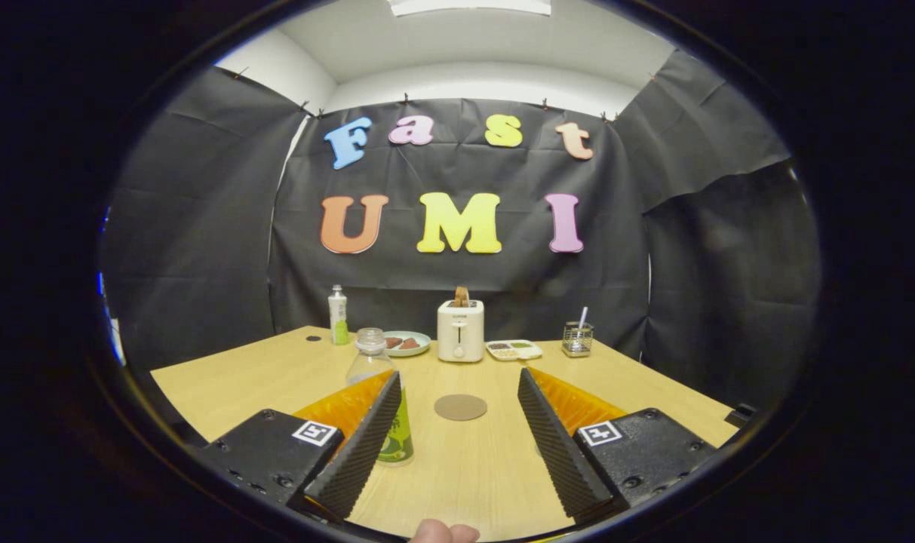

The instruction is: Take the bottle from table, then pour the juice into the cup, finally place the bottle on the coaster

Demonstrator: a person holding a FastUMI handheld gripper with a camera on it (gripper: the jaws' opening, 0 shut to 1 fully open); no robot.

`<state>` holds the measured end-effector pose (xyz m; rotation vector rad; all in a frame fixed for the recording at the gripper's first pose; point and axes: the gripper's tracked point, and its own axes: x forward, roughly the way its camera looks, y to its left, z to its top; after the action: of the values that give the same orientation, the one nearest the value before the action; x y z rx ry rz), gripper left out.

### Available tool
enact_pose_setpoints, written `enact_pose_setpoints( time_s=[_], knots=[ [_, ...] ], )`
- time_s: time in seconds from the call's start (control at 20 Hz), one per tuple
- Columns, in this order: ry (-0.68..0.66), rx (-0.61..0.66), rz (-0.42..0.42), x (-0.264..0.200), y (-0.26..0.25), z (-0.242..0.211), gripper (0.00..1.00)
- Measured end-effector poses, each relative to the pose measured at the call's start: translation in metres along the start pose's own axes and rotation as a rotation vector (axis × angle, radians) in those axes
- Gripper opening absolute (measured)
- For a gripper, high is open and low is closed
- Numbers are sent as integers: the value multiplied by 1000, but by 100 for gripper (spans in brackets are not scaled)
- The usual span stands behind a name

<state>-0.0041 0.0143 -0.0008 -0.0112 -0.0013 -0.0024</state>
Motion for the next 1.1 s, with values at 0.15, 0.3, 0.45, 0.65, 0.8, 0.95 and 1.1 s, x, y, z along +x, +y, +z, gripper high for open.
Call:
enact_pose_setpoints(
  time_s=[0.15, 0.3, 0.45, 0.65, 0.8, 0.95, 1.1],
  knots=[
    [8, -14, 6, 2, 10, -1, 100],
    [16, -28, 20, 2, 21, -3, 100],
    [26, -45, 28, 5, 35, -7, 100],
    [48, -45, 60, 14, 57, -18, 100],
    [67, -58, 60, 23, 69, -28, 100],
    [107, -77, 67, 35, 81, -46, 100],
    [152, -94, 67, 50, 89, -64, 100]
  ],
)
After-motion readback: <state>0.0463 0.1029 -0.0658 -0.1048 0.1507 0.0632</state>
